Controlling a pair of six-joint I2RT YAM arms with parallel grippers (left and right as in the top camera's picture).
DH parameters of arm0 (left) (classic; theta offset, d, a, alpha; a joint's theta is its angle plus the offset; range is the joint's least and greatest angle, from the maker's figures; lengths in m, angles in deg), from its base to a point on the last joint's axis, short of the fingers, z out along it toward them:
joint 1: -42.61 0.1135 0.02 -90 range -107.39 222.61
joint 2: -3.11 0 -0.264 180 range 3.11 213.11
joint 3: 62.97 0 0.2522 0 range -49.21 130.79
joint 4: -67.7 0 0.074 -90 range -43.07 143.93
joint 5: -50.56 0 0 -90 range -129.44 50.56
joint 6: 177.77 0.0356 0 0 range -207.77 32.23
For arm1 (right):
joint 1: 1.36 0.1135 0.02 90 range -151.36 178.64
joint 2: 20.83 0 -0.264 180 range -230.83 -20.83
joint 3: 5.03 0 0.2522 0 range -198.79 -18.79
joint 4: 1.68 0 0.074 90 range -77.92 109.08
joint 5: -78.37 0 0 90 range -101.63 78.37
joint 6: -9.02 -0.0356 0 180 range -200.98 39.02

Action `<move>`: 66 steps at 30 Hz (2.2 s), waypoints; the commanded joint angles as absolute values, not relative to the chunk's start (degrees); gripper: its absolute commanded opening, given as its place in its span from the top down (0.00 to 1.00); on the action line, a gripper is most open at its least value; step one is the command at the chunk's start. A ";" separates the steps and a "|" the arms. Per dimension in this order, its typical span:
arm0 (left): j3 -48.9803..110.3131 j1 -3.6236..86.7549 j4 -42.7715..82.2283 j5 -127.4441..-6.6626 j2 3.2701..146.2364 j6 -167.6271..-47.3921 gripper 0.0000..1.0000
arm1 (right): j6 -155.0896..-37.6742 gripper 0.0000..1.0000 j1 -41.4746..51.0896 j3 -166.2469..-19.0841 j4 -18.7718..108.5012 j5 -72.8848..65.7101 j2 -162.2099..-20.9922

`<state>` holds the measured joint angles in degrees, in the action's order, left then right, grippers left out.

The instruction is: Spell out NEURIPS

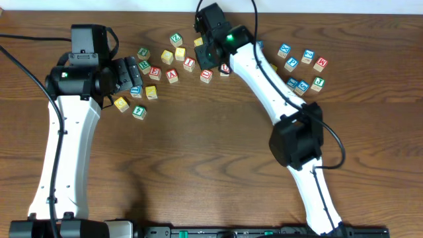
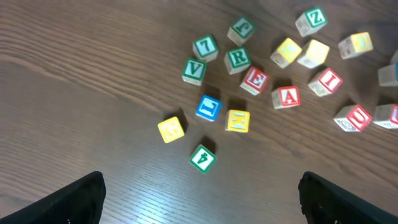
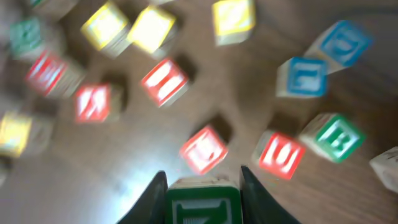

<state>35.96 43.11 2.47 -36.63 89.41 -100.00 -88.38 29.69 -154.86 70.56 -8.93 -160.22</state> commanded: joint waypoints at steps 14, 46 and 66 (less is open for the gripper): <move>36.02 43.30 3.65 -32.30 89.58 -100.55 0.02 | -56.56 0.79 30.26 -148.54 81.86 -0.01 -160.77; 36.02 43.30 3.70 -32.30 89.61 -100.53 0.02 | -51.60 0.47 30.35 -141.77 73.70 0.82 -158.95; 36.02 43.30 3.67 -32.30 89.61 -100.53 0.02 | -49.85 0.36 30.35 -141.72 75.13 3.96 -158.95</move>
<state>35.96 43.11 3.61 -33.07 89.41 -100.00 -50.77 30.39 -140.83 74.62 2.83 -160.57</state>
